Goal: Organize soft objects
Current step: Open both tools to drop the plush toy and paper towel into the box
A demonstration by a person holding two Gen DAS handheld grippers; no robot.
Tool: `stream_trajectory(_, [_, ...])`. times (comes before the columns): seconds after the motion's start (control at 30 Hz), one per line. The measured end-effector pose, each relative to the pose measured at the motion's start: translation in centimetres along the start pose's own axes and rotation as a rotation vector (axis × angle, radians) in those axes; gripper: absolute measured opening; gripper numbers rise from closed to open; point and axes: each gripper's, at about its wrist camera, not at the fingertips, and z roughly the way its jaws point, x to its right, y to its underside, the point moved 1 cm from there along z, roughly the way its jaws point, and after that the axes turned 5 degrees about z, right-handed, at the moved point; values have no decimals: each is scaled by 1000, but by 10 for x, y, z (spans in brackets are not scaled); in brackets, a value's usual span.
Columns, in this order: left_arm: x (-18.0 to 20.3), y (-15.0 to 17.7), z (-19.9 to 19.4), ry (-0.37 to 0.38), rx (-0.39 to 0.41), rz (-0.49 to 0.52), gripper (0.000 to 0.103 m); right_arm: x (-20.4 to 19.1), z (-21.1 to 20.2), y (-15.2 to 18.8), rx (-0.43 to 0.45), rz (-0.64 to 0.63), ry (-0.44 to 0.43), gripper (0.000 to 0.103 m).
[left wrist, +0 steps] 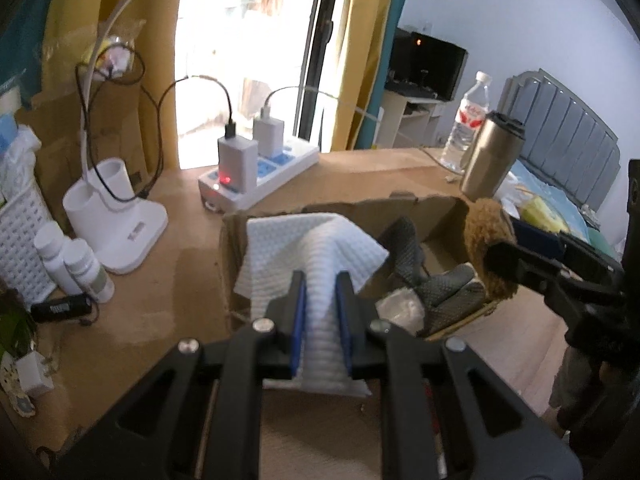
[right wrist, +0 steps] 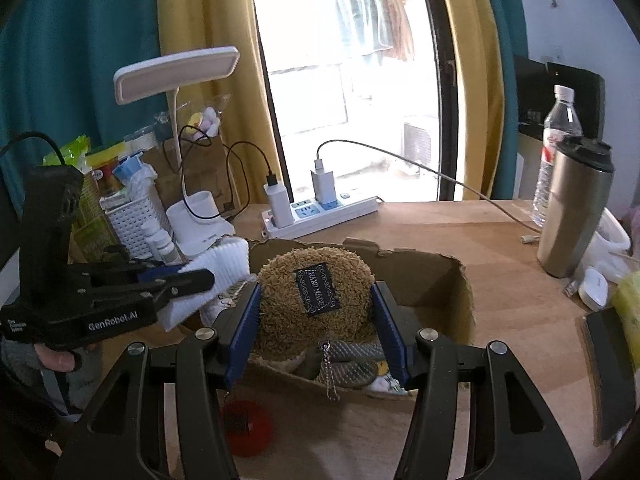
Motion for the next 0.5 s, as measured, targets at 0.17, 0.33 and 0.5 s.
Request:
stream_trajectory(0.17, [-4, 2, 6, 5, 7, -28, 20, -3, 18, -6, -18, -16, -26, 58])
stream_trajectory(0.33, [-8, 4, 14, 3, -8, -48, 23, -8, 36, -10, -35, -29, -46, 58])
stream_trajectory(0.5, [-10, 6, 22, 12, -17, -57, 25, -11, 50, -15, -47, -34, -50, 58])
